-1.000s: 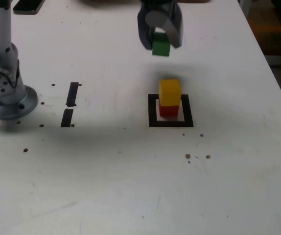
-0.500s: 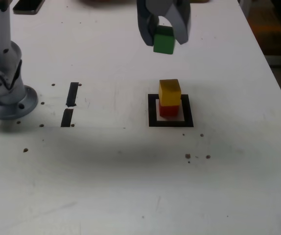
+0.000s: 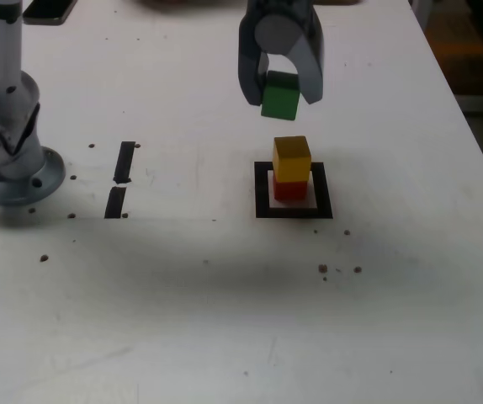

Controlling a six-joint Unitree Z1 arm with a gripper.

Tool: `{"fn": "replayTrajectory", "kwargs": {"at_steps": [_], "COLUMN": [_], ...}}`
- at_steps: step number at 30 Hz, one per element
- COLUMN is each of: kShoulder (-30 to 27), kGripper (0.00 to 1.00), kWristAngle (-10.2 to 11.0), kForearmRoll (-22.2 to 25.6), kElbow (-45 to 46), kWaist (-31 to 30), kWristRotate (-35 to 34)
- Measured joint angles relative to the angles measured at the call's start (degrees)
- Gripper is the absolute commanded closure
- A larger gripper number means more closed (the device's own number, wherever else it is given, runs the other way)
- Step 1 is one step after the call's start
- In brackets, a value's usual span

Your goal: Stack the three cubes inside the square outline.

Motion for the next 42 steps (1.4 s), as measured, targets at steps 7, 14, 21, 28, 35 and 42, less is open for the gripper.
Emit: {"fn": "replayTrajectory", "kwargs": {"at_steps": [7, 14, 21, 28, 35, 42], "kShoulder": [0.8, 1.4, 1.4, 1.5, 1.8, 1.8], "kGripper": [0.87, 0.83, 0.8, 0.73, 0.64, 0.42], "kWristAngle": [-1.0, -2.1, -2.3, -2.6, -2.6, -2.6], "kForearmRoll": [-0.8, -1.6, -4.2, -7.3, -7.6, -7.6], "kElbow": [0.2, 1.5, 3.5, 4.3, 5.1, 5.4], "kWaist": [-1.6, -2.1, -2.1, -2.1, -2.1, -2.1], "kWristRotate": [-2.3, -2.9, -3.0, -3.0, -3.0, -3.0]}}
